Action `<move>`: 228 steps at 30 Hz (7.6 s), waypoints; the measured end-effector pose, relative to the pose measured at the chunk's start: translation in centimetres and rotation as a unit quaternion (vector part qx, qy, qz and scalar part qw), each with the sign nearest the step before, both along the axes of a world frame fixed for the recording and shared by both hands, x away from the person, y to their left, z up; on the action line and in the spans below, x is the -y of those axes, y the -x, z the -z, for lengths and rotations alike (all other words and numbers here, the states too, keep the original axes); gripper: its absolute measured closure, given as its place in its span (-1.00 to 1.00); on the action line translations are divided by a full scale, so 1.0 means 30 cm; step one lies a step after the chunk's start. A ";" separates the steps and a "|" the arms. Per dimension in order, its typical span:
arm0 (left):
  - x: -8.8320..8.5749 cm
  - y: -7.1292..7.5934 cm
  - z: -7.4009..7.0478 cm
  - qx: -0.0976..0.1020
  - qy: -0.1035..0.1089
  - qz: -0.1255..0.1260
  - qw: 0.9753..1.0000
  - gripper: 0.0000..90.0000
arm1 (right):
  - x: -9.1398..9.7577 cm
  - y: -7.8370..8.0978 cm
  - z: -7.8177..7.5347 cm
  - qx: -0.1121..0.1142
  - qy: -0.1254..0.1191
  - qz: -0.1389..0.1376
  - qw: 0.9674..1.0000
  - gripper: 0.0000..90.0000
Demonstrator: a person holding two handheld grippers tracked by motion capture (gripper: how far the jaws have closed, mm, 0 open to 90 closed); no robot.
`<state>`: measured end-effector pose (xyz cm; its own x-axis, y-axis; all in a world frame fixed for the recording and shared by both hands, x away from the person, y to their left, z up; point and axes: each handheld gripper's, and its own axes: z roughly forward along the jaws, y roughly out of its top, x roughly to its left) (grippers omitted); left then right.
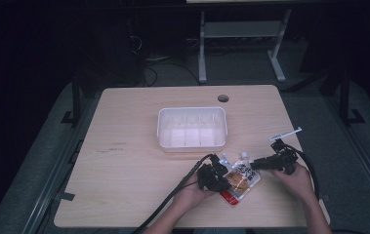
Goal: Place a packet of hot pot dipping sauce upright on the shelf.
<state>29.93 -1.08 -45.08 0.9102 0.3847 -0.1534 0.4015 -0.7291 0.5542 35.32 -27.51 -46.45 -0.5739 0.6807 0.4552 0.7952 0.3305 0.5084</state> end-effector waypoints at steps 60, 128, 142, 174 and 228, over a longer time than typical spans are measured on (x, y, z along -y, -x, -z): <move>-0.001 0.014 0.007 0.019 -0.008 -0.008 1.000 0.55 | 0.009 0.022 -0.020 -0.026 -0.074 -0.018 0.997 0.92; -0.644 0.113 -0.062 0.110 0.060 -0.134 0.983 -0.18 | -0.184 0.123 -0.425 0.059 -0.038 0.000 0.998 0.97; -0.706 0.119 -0.038 0.106 0.071 -0.155 0.980 -0.24 | -0.237 0.080 -0.525 0.064 -0.049 0.003 0.997 0.97; -0.746 0.125 -0.048 0.116 0.085 -0.169 0.975 -0.24 | -0.391 -0.260 -0.632 0.097 -0.009 0.144 0.985 0.97; -0.757 0.129 -0.058 0.120 0.087 -0.172 0.974 -0.24 | -0.489 -0.335 -0.529 0.093 0.097 0.178 0.975 0.96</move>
<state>26.06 21.62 -43.33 0.7494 0.6608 -0.0423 0.4500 -0.4614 0.7646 45.37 -12.85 -30.58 -0.3457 0.9150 0.2081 0.7768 0.1546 0.6105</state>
